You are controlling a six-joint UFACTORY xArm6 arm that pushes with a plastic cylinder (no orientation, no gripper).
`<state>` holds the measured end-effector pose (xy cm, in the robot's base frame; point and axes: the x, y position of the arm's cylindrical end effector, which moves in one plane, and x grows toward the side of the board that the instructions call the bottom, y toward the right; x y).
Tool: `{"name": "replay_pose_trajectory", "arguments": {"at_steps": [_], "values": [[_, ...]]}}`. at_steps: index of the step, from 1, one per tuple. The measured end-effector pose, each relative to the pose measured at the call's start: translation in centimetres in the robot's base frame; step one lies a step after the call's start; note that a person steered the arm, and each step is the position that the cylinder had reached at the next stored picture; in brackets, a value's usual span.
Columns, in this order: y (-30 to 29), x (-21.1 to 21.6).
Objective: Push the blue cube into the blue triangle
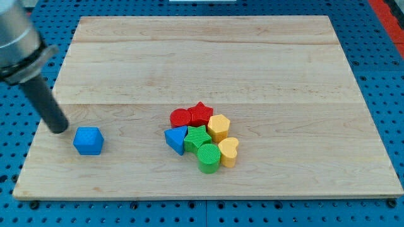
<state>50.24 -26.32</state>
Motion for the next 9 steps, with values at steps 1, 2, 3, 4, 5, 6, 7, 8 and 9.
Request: {"name": "replay_pose_trajectory", "arguments": {"at_steps": [1, 2, 3, 4, 5, 6, 7, 8, 9], "values": [[0.2, 2.6], [7.7, 4.9], [10.8, 5.2], [6.6, 5.9], [5.4, 2.9], [5.5, 0.8], [10.3, 1.7], [13.9, 1.7], [16.3, 2.0]]}}
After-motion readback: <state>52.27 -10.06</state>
